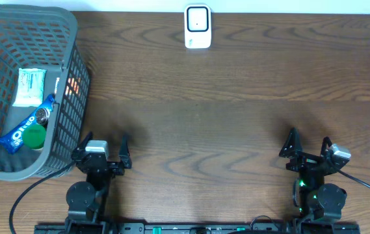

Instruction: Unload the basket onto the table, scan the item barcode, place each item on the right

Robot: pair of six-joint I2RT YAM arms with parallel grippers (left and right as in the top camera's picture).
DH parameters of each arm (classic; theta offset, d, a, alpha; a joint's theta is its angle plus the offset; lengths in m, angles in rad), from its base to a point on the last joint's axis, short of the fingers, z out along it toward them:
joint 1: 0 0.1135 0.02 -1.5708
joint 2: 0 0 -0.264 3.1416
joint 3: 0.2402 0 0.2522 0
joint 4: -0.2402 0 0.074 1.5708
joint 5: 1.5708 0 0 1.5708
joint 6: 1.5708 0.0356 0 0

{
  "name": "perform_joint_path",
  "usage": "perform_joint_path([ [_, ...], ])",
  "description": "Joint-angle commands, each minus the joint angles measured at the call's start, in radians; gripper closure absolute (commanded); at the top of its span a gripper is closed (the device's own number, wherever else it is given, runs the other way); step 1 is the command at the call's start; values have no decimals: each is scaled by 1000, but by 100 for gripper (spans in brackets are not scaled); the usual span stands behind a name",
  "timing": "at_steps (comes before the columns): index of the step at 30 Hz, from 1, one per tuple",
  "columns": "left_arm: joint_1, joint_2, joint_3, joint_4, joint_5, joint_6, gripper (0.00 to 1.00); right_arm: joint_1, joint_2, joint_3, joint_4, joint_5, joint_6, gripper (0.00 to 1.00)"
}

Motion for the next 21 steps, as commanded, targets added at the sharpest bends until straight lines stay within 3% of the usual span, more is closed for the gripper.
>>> perform_joint_path([
  [1,5,-6,17,-11,132,13,10,-6,-6,-1,-3,8,6,1],
  [10,5,71,200,-36,301,-66,10,-6,-6,-1,-3,8,6,1],
  [17,5,330,494,-244,332,-115,10,-6,-6,-1,-3,8,6,1],
  [21,5,510,768,-452,336,-98,10,-6,-6,-1,-3,8,6,1],
])
